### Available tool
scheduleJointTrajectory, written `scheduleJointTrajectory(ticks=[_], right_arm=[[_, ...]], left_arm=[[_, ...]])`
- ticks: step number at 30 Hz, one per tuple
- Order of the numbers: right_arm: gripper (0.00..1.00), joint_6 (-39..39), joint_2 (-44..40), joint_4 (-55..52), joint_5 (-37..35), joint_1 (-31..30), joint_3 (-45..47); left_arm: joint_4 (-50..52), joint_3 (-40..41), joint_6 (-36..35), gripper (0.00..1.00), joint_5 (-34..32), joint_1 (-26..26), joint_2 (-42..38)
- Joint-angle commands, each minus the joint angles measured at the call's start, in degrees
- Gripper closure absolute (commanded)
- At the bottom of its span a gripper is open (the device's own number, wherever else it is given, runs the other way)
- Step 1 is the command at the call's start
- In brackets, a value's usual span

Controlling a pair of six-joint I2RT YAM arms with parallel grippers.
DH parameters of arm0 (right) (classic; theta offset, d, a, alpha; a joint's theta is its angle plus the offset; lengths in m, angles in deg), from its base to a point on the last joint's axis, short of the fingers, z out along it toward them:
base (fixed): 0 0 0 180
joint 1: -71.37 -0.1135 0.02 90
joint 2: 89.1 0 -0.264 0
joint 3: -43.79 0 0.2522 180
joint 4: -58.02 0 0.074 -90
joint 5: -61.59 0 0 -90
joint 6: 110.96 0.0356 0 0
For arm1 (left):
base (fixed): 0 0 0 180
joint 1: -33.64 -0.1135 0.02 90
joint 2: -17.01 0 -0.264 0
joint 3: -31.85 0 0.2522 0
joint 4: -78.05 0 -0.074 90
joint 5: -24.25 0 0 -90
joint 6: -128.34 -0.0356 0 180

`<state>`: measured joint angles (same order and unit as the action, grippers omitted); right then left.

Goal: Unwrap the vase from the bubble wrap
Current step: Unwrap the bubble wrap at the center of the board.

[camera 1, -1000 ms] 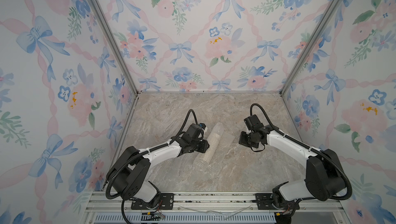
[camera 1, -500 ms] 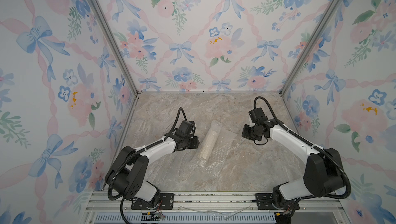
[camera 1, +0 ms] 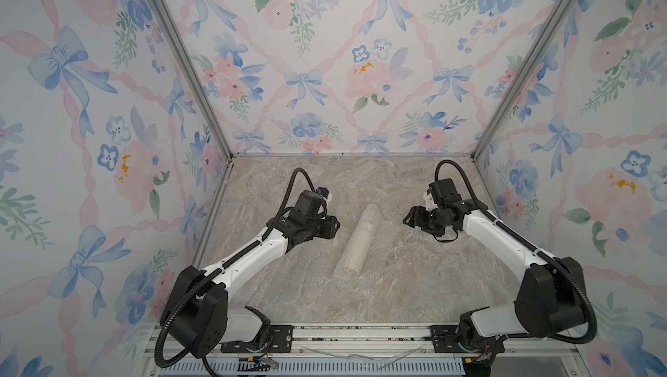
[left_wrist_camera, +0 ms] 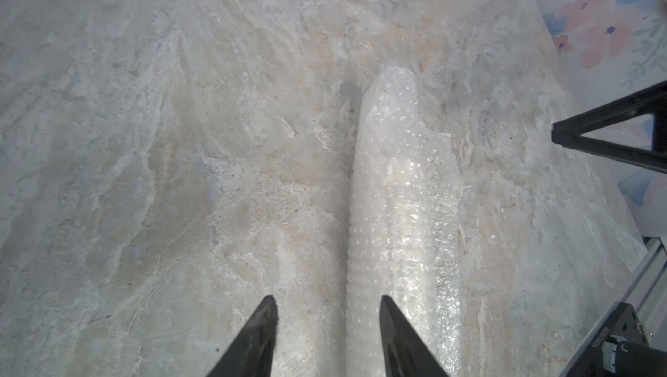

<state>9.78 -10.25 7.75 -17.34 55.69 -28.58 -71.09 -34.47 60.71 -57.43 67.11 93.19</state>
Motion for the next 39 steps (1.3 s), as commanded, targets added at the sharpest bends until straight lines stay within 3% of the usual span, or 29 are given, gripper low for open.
scheduleJointTrajectory(ticks=[1, 5, 9, 21, 25, 26, 27, 28, 39], right_arm=[[0.30, 3.4, -5.5, -1.0, 3.7, -2.8, 3.5], [0.33, 10.5, -4.8, 1.5, 2.9, -10.9, 8.2], [0.34, 17.5, -0.2, 10.7, 3.1, -17.2, 12.6], [0.52, 22.2, 11.6, 14.9, -0.2, -21.8, 11.0], [0.67, 21.9, 13.5, 16.2, -0.2, -21.9, 9.9], [0.77, 21.7, 13.8, 16.1, -0.4, -21.8, 9.6], [0.93, 21.7, 13.8, 15.8, -0.8, -21.8, 9.2], [1.00, 21.7, 13.6, 15.7, -1.2, -21.8, 9.0], [1.00, 16.7, 6.9, 9.0, -4.9, -20.2, 6.6]], left_arm=[[3.4, -2.5, -4.9, 0.49, -2.8, 5.3, -0.2], [5.9, -5.4, -6.2, 0.50, -6.0, 11.0, 2.8], [6.0, -6.4, -6.6, 0.51, -4.6, 12.6, 5.8], [6.0, -8.9, -8.1, 0.52, -1.2, 14.2, 9.9], [6.0, -9.7, -8.5, 0.52, -0.7, 14.4, 10.9], [6.0, -10.0, -8.7, 0.52, -0.8, 14.5, 11.3], [6.0, -10.1, -8.8, 0.52, -0.8, 14.5, 11.6], [6.0, -10.3, -9.0, 0.52, -0.9, 14.5, 11.9], [6.0, -12.2, -10.3, 0.51, -0.8, 13.2, 17.0]])
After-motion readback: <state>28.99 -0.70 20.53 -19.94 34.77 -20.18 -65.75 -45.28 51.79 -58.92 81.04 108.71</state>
